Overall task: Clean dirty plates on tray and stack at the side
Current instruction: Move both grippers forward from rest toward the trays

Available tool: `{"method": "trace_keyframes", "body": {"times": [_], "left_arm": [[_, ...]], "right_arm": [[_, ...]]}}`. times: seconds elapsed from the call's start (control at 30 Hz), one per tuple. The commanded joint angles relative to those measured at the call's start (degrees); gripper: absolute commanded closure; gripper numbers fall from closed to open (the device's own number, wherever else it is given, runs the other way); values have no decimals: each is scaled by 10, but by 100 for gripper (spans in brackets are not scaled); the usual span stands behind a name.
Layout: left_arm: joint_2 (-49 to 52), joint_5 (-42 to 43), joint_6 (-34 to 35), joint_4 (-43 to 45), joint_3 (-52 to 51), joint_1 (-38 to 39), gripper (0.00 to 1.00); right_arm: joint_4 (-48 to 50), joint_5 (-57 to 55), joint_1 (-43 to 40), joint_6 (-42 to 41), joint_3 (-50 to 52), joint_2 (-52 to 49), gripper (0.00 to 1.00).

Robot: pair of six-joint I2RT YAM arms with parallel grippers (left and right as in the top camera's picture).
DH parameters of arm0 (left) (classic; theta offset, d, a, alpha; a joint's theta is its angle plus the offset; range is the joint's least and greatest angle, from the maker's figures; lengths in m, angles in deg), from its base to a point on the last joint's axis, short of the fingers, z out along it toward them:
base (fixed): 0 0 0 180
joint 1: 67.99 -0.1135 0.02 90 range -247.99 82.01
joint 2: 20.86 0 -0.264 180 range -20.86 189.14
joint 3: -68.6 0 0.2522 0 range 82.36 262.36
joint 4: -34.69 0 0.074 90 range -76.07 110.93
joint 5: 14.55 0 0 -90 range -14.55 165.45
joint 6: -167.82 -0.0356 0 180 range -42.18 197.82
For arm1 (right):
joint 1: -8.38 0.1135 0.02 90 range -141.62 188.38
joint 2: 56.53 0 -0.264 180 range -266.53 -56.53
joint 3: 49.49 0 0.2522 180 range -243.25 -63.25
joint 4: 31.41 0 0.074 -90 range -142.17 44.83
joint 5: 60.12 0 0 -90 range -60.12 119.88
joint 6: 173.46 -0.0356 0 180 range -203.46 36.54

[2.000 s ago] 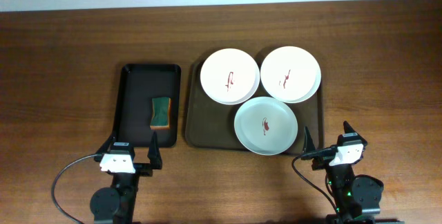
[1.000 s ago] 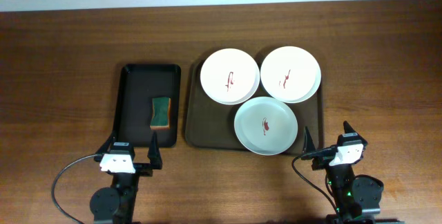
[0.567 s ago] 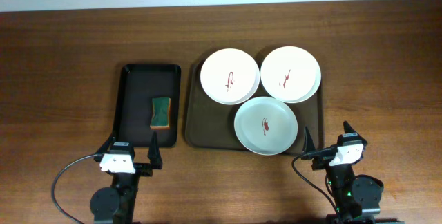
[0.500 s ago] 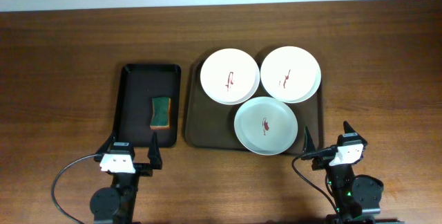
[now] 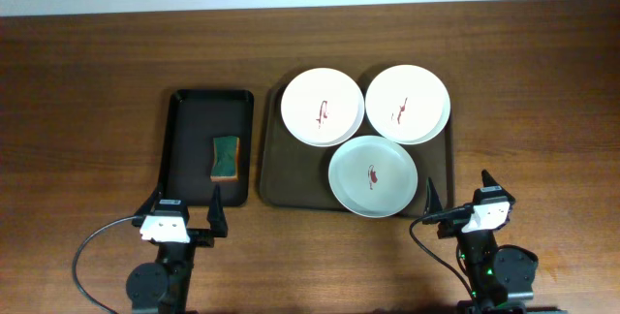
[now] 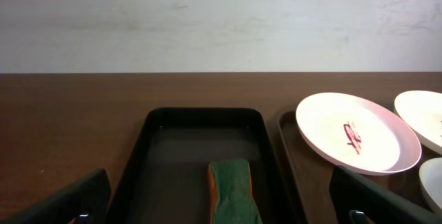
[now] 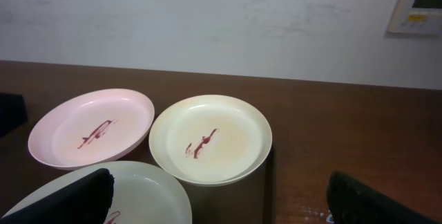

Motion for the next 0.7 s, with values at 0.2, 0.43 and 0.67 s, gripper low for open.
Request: {"method": "trace_keyframes", "body": {"times": [0.2, 0.43, 0.67], "left_arm": [[-4, -6, 5, 1, -4, 0, 1], [-4, -6, 6, 0, -4, 0, 1], [7, -7, 6, -80, 51, 0, 1]], "right_arm": [[0, 7, -4, -8, 3, 4, 1], [-41, 7, -4, -25, -37, 3, 1], [-147, 7, -4, -40, -124, -57, 1]]}}
